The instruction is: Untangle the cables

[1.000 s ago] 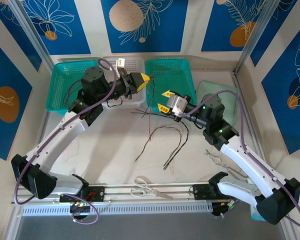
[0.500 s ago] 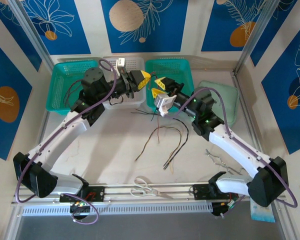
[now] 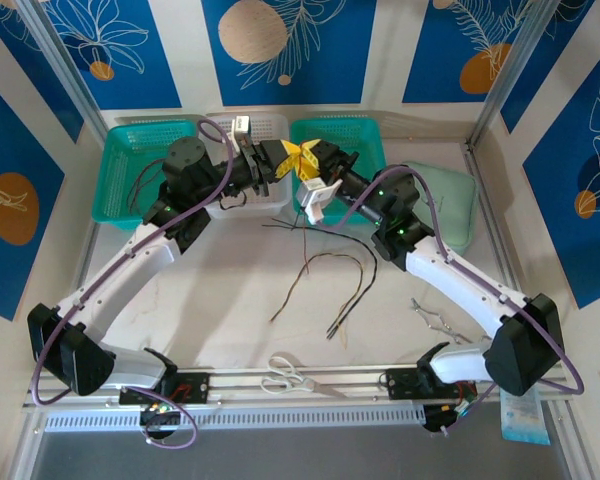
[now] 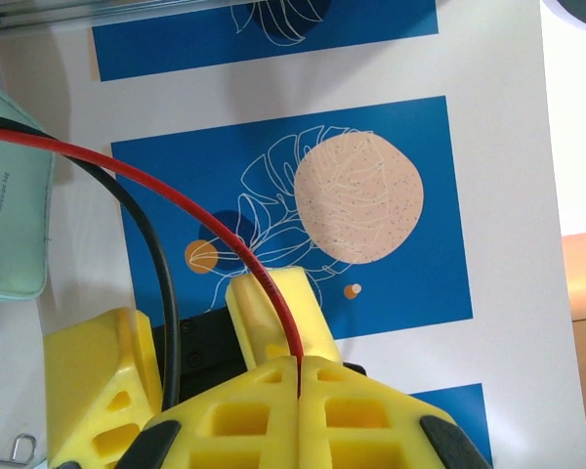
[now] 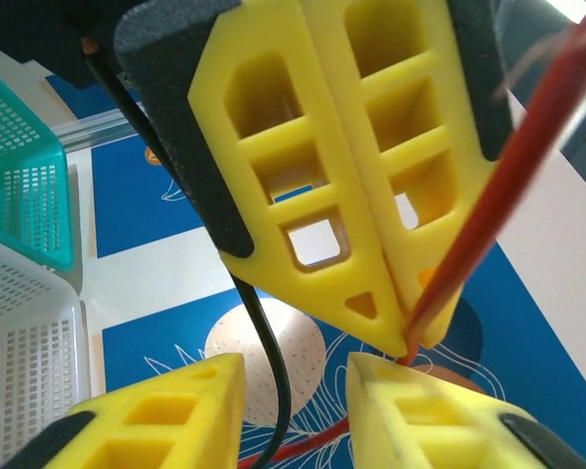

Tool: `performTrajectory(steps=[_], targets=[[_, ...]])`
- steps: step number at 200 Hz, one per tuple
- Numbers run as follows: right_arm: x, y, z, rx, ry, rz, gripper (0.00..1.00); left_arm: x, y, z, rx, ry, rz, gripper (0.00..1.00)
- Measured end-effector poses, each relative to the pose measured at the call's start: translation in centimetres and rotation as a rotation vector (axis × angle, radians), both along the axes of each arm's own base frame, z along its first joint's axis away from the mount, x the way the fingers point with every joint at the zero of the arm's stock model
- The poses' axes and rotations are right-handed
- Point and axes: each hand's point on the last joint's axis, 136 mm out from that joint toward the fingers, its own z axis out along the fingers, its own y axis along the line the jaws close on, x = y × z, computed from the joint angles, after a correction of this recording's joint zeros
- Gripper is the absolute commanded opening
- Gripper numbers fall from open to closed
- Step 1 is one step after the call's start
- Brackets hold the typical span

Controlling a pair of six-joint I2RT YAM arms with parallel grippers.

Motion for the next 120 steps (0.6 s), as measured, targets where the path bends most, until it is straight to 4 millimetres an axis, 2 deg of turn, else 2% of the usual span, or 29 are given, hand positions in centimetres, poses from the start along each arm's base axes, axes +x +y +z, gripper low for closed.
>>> performTrajectory(steps=[31,48,65,97,120], targets=[[0.5,0.5,-0.7,-0.015,0.004,0.0,0.28,0.0,0.0,0.1,-0.009,0.008,-0.002,0.0],[0.9,0.7,-1.3,-0.025,0.008,-0.002,0.17,0.0,0.0,0.1,-0.009,0.008,-0.001,0.0],[1.2,0.8,-1.6,-0.027,0.018,-0.007,0.0,0.0,0.0,0.1,-0.008,0.008,-0.001,0.0],[1.0,0.8,-1.5,-0.032,0.01,-0.009,0.0,0.1,0.1,0.1,-0.006,0.009,0.002,0.0],[-0.2,0.1,-1.7,-0.038,0.004,-0.007,0.0,0.5,0.6,0.1,-0.005,0.007,0.015,0.0]])
